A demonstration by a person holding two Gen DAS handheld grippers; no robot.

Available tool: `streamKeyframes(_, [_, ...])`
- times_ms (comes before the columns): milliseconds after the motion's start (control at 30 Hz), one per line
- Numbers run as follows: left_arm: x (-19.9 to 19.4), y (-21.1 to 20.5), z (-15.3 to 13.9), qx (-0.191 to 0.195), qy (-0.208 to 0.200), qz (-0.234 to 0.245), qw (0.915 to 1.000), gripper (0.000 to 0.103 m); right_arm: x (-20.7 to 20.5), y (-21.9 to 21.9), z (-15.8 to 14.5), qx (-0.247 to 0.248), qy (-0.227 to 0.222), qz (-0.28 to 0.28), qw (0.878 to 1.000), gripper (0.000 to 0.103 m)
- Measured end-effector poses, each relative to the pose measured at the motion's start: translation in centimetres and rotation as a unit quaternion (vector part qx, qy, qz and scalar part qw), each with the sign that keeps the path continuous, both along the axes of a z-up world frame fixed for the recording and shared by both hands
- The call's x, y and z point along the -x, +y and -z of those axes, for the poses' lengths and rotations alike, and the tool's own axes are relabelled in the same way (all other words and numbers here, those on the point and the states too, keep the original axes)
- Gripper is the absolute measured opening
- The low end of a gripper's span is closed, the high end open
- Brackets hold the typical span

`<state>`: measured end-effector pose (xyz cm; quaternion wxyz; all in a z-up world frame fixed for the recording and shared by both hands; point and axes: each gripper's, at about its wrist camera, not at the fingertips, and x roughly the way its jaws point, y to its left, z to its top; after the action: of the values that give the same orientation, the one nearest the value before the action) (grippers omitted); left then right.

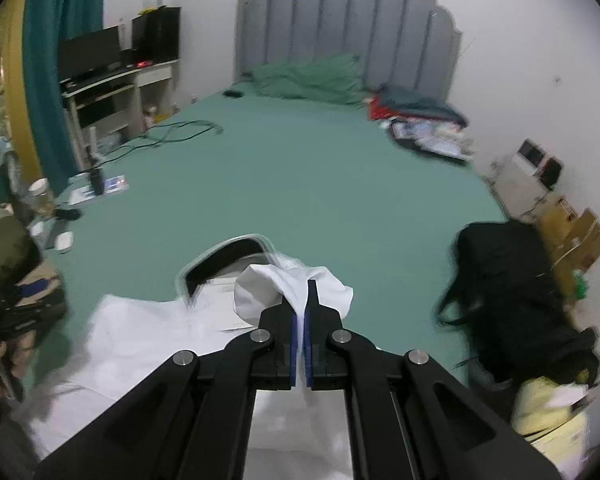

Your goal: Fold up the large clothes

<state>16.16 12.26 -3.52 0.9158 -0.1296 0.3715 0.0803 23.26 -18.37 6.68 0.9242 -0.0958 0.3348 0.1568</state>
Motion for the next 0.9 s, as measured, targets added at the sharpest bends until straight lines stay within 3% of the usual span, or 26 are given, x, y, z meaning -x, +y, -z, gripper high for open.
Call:
streamKeyframes(333, [0.3,2.4,0.9,0.012,0.031,-0.01,0.9994,0.073,2.8,12.2,10.4,-0.046,0.051,-0.023,0.997,0.003])
streamKeyframes(500, [0.1,3.5,1.5,0.021,0.045,-0.013,0.9987,0.073,4.0,16.0,16.1,-0.053,0.122,-0.044,0.99,0.005])
streamKeyframes(533, [0.1,3.6,1.6,0.021,0.046,-0.014,0.9986,0.073,4.5,16.5,17.5,-0.047,0.145,-0.054,0.987,0.008])
streamKeyframes(600, [-0.1,3.6,1.8,0.021,0.052,-0.012,0.9984,0.073,5.3,16.8,19.1,-0.049,0.174,-0.06,0.982,0.026])
streamKeyframes(667, [-0.2,3.6,1.9,0.023,0.055,-0.01,0.9981,0.073,6.7,16.8,20.3,-0.061,0.196,-0.074,0.976,0.058])
streamKeyframes(900, [-0.6,2.8,2.9,0.013,0.081,0.004,0.9967,0.073,9.1,14.8,18.8,-0.069,0.187,-0.115,0.973,0.06])
